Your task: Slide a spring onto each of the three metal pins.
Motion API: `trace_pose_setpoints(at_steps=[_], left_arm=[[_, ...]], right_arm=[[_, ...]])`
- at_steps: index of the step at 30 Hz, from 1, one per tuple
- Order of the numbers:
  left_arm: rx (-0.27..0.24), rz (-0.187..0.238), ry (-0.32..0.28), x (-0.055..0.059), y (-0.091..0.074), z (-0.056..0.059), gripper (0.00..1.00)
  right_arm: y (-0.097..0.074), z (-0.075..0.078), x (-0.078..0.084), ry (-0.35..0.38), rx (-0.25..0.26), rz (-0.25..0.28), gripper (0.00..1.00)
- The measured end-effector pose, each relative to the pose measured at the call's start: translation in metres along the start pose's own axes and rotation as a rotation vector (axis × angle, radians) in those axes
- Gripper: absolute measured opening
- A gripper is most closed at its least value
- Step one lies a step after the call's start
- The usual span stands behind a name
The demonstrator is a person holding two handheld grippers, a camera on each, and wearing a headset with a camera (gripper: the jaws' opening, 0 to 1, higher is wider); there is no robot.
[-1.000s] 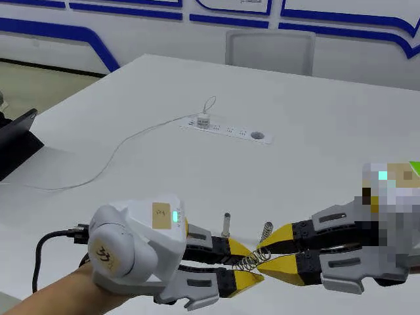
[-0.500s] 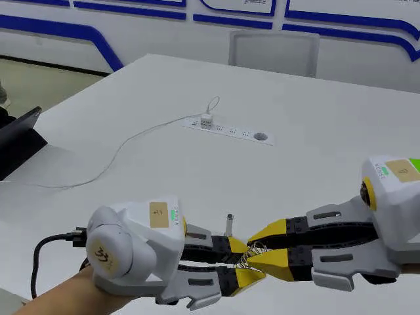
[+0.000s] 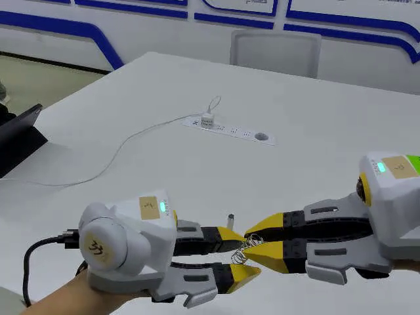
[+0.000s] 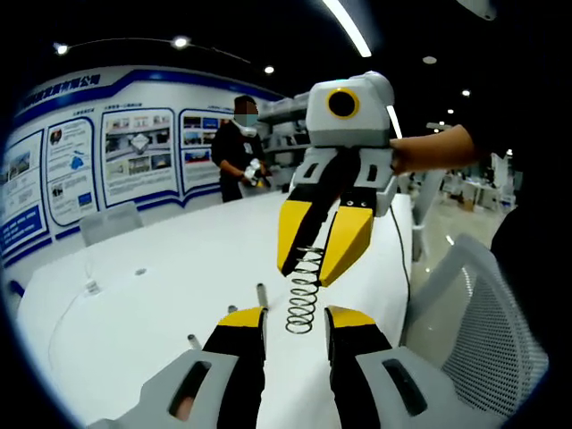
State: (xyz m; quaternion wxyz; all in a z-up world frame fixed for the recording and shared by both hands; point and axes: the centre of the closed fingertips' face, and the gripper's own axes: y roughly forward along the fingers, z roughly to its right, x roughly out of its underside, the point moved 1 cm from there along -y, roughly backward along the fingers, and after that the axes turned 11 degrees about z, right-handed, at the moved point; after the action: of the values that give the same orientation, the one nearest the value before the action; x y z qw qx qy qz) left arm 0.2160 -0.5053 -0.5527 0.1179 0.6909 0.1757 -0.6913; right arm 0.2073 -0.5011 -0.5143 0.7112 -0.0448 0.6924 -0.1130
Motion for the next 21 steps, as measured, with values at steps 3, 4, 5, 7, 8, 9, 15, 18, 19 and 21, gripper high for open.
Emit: trace_pose_setpoints(at_steps=[3, 4, 5, 7, 8, 9, 15, 18, 19, 21], left_arm=[[-0.023, 0.001, -0.004, 0.000, -0.003, -0.004, 0.34], [-0.034, -0.001, -0.010, 0.001, -0.005, -0.006, 0.36], [-0.041, -0.002, -0.014, 0.001, -0.006, -0.007, 0.38], [-0.054, 0.000, -0.020, 0.002, -0.008, -0.010, 0.40], [-0.064, 0.003, -0.022, 0.003, -0.009, -0.011, 0.41], [-0.068, 0.002, -0.022, 0.003, -0.010, -0.011, 0.43], [-0.112, 0.010, -0.055, 0.008, -0.017, -0.017, 0.57], [-0.126, 0.001, -0.059, 0.013, -0.022, -0.020, 0.59], [-0.130, -0.002, -0.062, 0.015, -0.023, -0.021, 0.60], [-0.140, -0.003, -0.070, 0.018, -0.028, -0.022, 0.63]], right_arm=[[-0.001, 0.005, 0.001, -0.002, 0.016, -0.009, 0.11], [-0.002, 0.007, 0.002, -0.001, 0.023, -0.009, 0.11], [-0.002, 0.008, 0.002, 0.002, 0.026, -0.009, 0.11], [-0.003, 0.012, 0.003, -0.001, 0.043, -0.013, 0.11], [-0.003, 0.013, 0.004, 0.001, 0.049, -0.016, 0.11], [-0.004, 0.015, 0.004, 0.003, 0.052, -0.017, 0.11], [-0.006, 0.026, 0.011, 0.011, 0.092, -0.040, 0.11], [-0.006, 0.034, 0.015, 0.021, 0.116, -0.054, 0.11], [-0.006, 0.035, 0.015, 0.022, 0.121, -0.056, 0.11], [-0.007, 0.040, 0.018, 0.012, 0.140, -0.070, 0.11]])
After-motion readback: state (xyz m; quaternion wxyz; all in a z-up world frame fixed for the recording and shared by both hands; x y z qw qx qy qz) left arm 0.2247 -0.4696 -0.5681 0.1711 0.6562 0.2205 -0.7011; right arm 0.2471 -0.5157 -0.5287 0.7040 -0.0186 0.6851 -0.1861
